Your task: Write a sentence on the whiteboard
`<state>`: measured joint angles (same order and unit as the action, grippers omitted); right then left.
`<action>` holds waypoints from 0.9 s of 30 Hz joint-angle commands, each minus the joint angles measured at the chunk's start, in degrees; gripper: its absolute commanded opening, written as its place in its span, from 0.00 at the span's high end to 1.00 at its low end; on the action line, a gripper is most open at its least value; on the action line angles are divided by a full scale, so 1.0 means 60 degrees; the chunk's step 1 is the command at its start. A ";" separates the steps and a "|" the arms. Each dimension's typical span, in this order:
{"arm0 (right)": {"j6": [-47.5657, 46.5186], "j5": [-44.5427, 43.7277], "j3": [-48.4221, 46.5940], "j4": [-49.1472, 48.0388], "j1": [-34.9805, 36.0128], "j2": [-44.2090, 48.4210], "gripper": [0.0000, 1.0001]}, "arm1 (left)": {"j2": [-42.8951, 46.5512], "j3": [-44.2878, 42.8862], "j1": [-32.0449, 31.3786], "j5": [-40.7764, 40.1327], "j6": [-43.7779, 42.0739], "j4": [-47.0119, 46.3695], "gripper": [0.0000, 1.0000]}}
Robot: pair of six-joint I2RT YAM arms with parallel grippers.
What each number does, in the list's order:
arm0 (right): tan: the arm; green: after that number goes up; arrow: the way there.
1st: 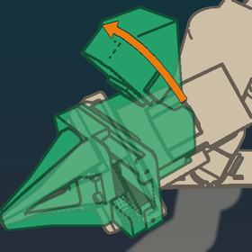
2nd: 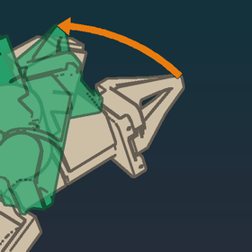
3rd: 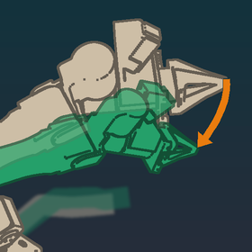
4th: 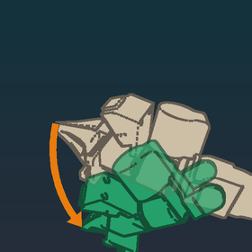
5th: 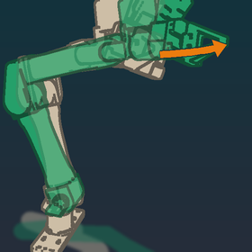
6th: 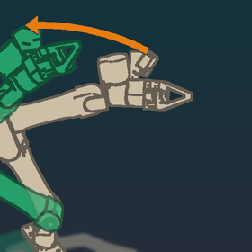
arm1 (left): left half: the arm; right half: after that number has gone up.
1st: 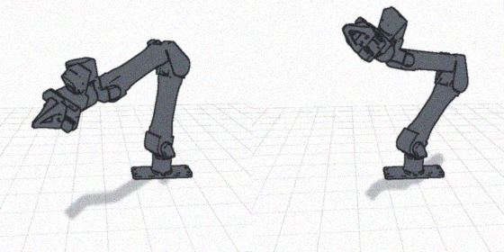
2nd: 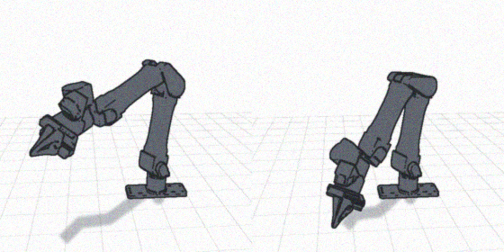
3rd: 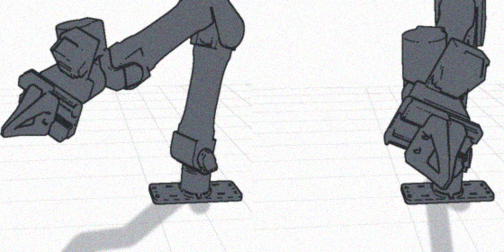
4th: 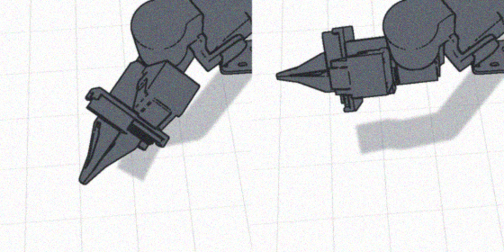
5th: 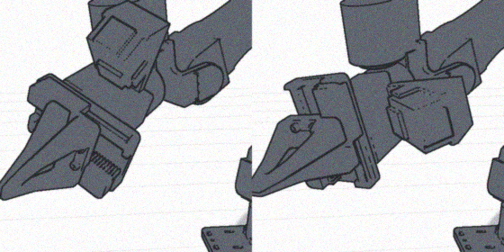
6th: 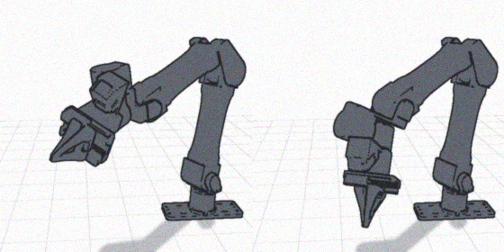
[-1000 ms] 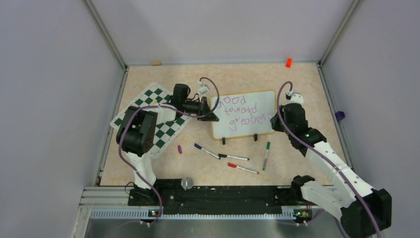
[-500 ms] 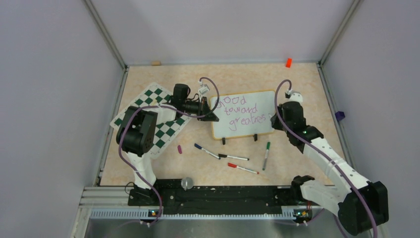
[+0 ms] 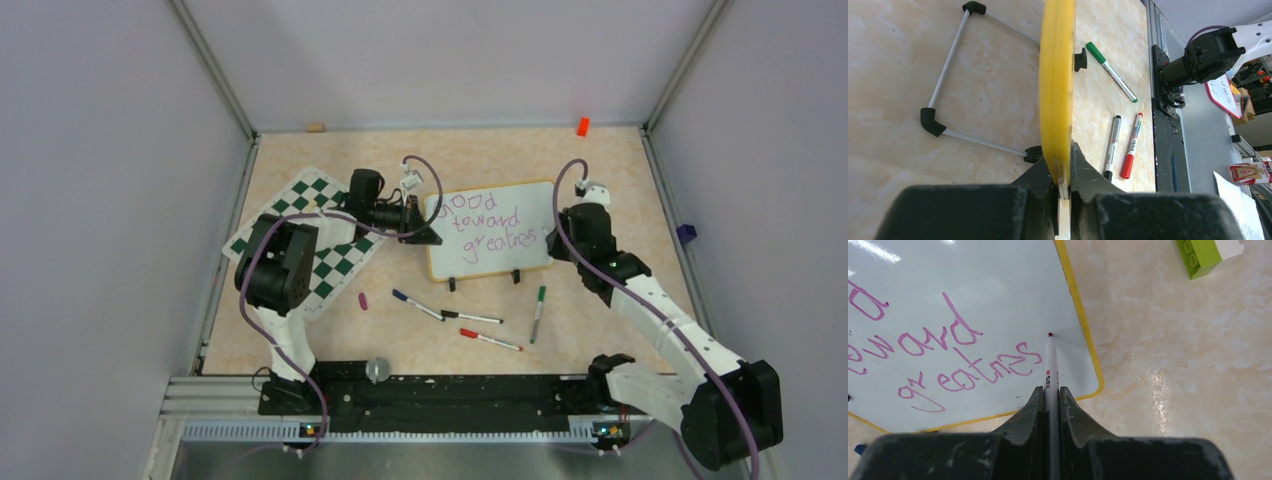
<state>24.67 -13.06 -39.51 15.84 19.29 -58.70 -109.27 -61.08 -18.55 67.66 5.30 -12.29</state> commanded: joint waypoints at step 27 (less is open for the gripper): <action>-0.0053 0.0749 0.0008 -0.0548 -0.0139 0.0072 1.00 | -0.0128 0.0065 -0.0130 -0.0539 -0.0620 0.0174 1.00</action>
<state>24.14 -9.32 -39.48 14.41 18.94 -58.72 -109.27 -61.08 -18.55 67.66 5.30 -12.32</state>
